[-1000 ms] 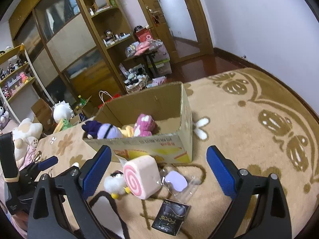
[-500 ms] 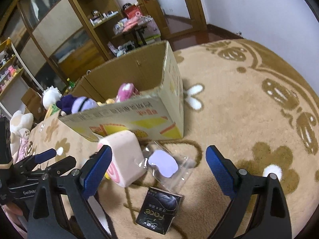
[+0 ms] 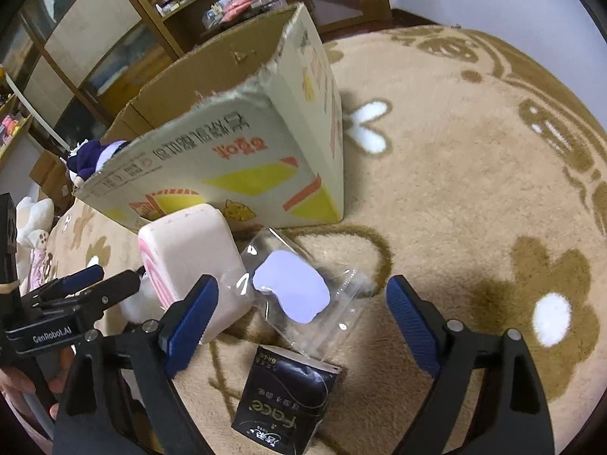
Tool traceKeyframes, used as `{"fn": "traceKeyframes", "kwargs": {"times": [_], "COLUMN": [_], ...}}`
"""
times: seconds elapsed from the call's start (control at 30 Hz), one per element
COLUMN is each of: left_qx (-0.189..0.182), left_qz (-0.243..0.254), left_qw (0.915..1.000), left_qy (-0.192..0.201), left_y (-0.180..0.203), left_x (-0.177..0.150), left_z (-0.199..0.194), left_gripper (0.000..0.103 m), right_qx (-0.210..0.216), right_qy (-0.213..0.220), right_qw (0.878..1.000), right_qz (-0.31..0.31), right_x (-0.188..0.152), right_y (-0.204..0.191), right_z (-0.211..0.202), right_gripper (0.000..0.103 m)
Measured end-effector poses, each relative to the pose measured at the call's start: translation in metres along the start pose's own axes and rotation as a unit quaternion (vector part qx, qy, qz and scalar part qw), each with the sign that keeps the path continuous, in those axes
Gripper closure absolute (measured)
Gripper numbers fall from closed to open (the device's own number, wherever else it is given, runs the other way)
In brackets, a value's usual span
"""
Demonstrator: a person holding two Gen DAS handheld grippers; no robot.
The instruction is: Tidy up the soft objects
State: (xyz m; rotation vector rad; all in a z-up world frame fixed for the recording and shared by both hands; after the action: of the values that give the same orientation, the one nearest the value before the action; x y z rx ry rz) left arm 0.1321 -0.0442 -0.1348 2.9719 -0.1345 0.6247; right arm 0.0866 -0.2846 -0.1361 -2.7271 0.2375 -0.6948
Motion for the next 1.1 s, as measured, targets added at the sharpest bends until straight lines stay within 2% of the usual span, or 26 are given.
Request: {"fn": "traceKeyframes", "kwargs": {"times": [0.2, 0.33, 0.6, 0.77, 0.97, 1.1], "left_qx": [-0.012, -0.007, 0.012, 0.021, 0.012, 0.007], "left_qz": [0.003, 0.015, 0.025, 0.035, 0.031, 0.016], "left_qw": [0.9998, 0.9996, 0.9988, 0.9982, 0.9986, 0.999], "left_qy": [-0.015, -0.022, -0.039, -0.043, -0.041, -0.041], "left_y": [0.002, 0.005, 0.009, 0.011, 0.014, 0.006], "left_x": [0.0, 0.002, 0.002, 0.003, 0.001, 0.001], "left_z": [0.011, 0.019, 0.036, 0.043, 0.041, 0.038], "left_gripper": [0.006, 0.006, 0.006, 0.006, 0.019, 0.025], "right_qx": [-0.001, -0.009, -0.017, -0.025, -0.034, -0.035], "right_qy": [-0.009, -0.01, -0.008, -0.004, -0.001, -0.002], "right_qw": [1.0, 1.0, 1.0, 1.0, 0.999, 0.999], "right_qz": [0.006, 0.0, 0.0, -0.002, -0.006, -0.006], "right_x": [-0.001, 0.0, 0.002, 0.004, 0.007, 0.008], "right_y": [0.003, 0.002, 0.002, 0.003, 0.009, 0.01], "right_z": [0.009, 0.014, 0.017, 0.016, 0.015, 0.014], "right_gripper": [0.009, 0.009, 0.014, 0.021, 0.033, 0.034]}}
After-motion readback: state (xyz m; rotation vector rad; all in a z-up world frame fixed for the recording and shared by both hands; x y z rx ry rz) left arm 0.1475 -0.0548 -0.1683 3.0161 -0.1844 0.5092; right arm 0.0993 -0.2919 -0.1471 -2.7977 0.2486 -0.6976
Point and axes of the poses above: each gripper's, at about its wrist camera, not at the fingertips, and z roughly the way its jaws point, y to its right, x to its top, the point moved 2 cm from there along z, roughly the way its jaws point, and after that the axes turned 1 degree about z, right-handed, at the moved point
